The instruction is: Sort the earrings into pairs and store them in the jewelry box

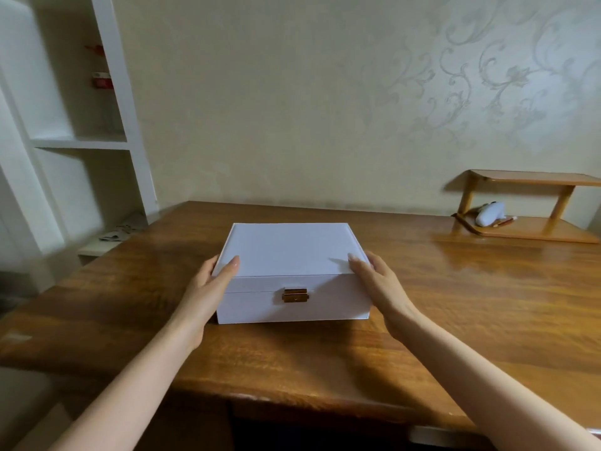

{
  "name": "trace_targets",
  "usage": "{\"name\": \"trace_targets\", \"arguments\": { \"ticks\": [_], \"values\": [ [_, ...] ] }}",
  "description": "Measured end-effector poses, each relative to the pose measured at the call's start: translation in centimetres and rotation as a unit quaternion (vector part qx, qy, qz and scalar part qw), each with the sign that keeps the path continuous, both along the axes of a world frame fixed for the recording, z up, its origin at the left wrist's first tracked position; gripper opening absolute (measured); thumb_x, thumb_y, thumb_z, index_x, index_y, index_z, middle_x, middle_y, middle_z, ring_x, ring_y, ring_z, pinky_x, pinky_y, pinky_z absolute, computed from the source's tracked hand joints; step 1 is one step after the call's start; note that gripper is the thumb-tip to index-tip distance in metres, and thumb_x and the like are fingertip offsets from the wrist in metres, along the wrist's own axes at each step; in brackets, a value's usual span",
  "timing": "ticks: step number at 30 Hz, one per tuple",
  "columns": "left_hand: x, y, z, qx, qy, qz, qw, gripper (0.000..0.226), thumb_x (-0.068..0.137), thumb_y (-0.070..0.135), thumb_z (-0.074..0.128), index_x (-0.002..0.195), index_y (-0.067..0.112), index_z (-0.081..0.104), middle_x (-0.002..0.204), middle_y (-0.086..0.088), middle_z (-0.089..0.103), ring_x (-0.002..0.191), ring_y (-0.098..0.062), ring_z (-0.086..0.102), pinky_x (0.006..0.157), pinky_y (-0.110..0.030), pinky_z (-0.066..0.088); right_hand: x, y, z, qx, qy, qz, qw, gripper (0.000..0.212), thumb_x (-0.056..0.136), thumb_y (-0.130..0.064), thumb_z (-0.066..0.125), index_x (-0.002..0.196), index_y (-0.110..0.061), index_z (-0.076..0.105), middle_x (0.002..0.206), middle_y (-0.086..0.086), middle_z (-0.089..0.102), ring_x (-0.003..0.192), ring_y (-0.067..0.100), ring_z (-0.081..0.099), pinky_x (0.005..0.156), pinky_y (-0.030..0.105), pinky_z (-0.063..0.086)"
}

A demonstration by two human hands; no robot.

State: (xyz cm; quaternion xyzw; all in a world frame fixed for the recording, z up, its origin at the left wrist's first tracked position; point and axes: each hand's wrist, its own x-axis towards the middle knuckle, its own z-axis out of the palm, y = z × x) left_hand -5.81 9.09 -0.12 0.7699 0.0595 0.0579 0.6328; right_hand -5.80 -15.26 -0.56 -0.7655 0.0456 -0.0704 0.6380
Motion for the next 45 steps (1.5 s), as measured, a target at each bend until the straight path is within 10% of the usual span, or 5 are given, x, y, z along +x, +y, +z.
{"name": "trace_targets", "arguments": {
  "ticks": [4, 10, 34, 42, 45],
  "values": [
    [-0.7, -0.5, 0.2, 0.015, -0.051, 0.003, 0.999, 0.055, 0.088, 0.037, 0.058, 0.138, 0.025, 0.039, 0.108, 0.011, 0.046, 0.089, -0.001, 0.045, 0.08, -0.027, 0.036, -0.3, 0.1, 0.0, 0.029, 0.016, -0.007, 0.999, 0.038, 0.093, -0.035, 0.052, 0.124, -0.015, 0.052, 0.111, 0.007, 0.061, 0.092, 0.019, 0.058, 0.067, 0.026, 0.046],
    [2.2, -1.9, 0.6, -0.005, -0.072, -0.034, 0.997, 0.048, 0.088, 0.033, 0.06, 0.133, 0.023, 0.044, 0.095, 0.018, 0.055, 0.088, 0.003, 0.051, 0.064, -0.017, 0.039, 1.9, -2.1, 0.5, 0.045, -0.003, -0.03, 0.999, 0.028, 0.093, -0.028, 0.051, 0.117, -0.016, 0.057, 0.104, 0.008, 0.062, 0.089, 0.021, 0.056, 0.068, 0.029, 0.045],
    [25.1, -21.3, 0.9, -0.033, -0.046, -0.173, 0.983, 0.04, 0.094, 0.027, 0.053, 0.131, 0.013, 0.044, 0.114, -0.002, 0.057, 0.08, -0.001, 0.053, 0.056, -0.013, 0.04, 20.3, -20.6, 0.9, 0.084, -0.035, -0.105, 0.99, 0.028, 0.097, -0.024, 0.044, 0.123, -0.02, 0.054, 0.101, -0.005, 0.061, 0.089, 0.009, 0.056, 0.076, 0.025, 0.046],
    [26.5, -21.9, 0.6, -0.031, -0.016, -0.163, 0.986, 0.05, 0.093, 0.033, 0.053, 0.136, 0.014, 0.037, 0.125, -0.005, 0.055, 0.089, -0.009, 0.054, 0.061, -0.019, 0.041, 21.7, -20.9, 0.8, 0.05, -0.013, -0.112, 0.992, 0.042, 0.098, -0.032, 0.041, 0.138, -0.017, 0.042, 0.123, 0.006, 0.052, 0.108, 0.023, 0.051, 0.093, 0.036, 0.042],
    [26.6, -21.6, 0.7, 0.03, -0.022, -0.131, 0.991, 0.066, 0.094, 0.038, 0.051, 0.146, 0.012, 0.021, 0.147, -0.008, 0.036, 0.126, -0.022, 0.043, 0.098, -0.033, 0.041, 22.2, -20.6, 0.9, -0.012, -0.009, -0.152, 0.988, 0.051, 0.095, -0.031, 0.045, 0.142, -0.012, 0.036, 0.128, 0.006, 0.046, 0.122, 0.028, 0.046, 0.09, 0.033, 0.037]
  ]
}}
